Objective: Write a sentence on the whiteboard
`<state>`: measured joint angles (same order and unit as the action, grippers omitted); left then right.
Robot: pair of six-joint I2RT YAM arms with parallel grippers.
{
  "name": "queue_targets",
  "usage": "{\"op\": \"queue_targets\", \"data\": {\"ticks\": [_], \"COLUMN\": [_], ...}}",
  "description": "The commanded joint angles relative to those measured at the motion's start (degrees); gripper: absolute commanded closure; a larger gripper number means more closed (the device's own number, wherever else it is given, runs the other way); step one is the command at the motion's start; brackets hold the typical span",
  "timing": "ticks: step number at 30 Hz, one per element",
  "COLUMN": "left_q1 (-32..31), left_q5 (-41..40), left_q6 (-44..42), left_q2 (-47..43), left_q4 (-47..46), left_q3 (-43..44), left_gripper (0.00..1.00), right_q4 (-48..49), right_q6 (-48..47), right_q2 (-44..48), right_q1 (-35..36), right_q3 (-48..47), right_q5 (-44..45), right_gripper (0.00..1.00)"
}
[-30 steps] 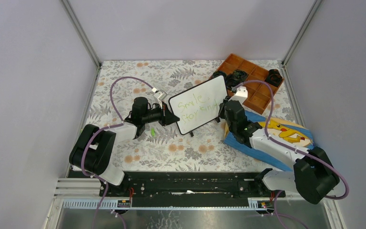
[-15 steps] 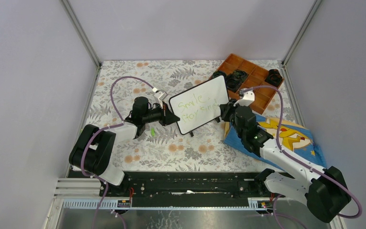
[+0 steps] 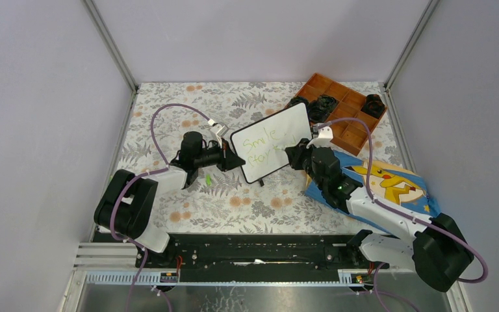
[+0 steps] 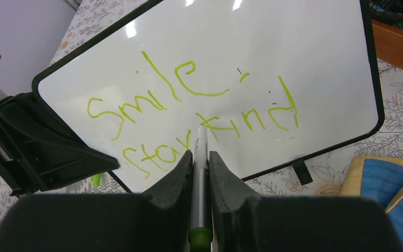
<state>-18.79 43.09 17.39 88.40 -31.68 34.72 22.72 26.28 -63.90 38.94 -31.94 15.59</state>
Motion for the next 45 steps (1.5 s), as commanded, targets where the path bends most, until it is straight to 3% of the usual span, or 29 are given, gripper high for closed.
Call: {"op": "queue_targets", "data": {"ticks": [1, 45], "left_q1": [-1.0, -1.0], "left_q5": [-4.4, -4.7], "left_q6": [-4.8, -5.3], "left_q2": [1.4, 1.5], "left_q4": [8.8, 9.6], "left_q3": [-1.1, -0.9], "left_gripper": [1.00, 1.00], "right_q4": [3.7, 2.4], "right_q6": [0.7, -0.2], "right_q2": [-1.4, -6.6], "right_q1": [0.3, -0.2], "right_q3": [-2.6, -4.8], "right_q5": [2.6, 8.1], "right_gripper": [1.00, 1.00]}}
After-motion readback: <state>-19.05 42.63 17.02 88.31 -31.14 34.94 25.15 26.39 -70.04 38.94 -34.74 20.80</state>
